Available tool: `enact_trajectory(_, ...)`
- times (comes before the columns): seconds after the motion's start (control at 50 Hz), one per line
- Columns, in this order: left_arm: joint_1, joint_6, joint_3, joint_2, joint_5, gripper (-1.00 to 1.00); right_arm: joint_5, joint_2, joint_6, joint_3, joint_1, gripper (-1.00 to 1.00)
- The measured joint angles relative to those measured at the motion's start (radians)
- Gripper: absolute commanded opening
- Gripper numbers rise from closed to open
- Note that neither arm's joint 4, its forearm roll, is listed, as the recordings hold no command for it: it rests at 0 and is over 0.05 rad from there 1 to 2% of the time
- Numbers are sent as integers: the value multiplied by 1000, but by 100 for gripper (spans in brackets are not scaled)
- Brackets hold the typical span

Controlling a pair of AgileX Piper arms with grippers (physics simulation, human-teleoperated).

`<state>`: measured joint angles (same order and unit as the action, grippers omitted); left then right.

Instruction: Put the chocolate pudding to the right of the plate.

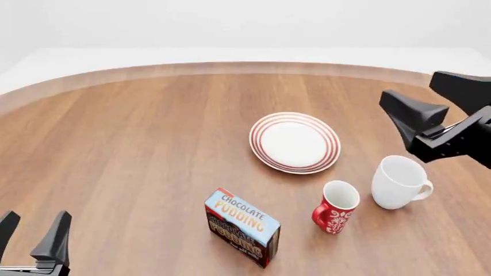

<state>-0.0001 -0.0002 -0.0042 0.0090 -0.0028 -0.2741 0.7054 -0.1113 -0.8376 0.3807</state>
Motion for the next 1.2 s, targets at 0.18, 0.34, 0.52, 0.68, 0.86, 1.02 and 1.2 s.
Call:
enact_trajectory(0.18, 0, 0, 0, 0, 0, 100, -87, 79, -33, -117, 72, 100)
enact_trajectory(0.34, 0, 0, 0, 0, 0, 100, -183, 144, -79, -213, 133, 100)
enact_trajectory(0.52, 0, 0, 0, -1, 0, 100, -263, 180, -122, -273, 175, 100)
enact_trajectory(0.68, 0, 0, 0, 0, 0, 100, -296, 201, -142, -288, 207, 100)
enact_trajectory(0.86, -3, -1, 0, 1, -1, 100, -315, 228, -159, -293, 246, 100)
enact_trajectory(1.02, -4, -2, 0, 1, -1, 100, -322, 258, -159, -299, 289, 100)
enact_trajectory(1.2, -5, -2, 1, 2, -1, 100, -299, 303, -139, -289, 355, 100)
